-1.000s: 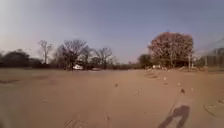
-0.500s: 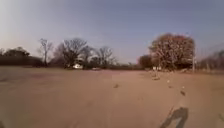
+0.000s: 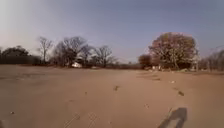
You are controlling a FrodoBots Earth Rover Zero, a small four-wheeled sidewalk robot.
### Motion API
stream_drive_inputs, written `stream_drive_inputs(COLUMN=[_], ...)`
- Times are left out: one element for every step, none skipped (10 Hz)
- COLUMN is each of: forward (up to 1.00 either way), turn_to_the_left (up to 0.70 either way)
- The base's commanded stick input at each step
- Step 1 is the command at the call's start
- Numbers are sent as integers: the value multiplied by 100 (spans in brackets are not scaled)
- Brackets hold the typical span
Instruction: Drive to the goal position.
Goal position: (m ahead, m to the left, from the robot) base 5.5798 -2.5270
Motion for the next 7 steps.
stream_drive_inputs(forward=[70,70,70,70,70,70,70], turn_to_the_left=[0,0,0,0,0,0,0])
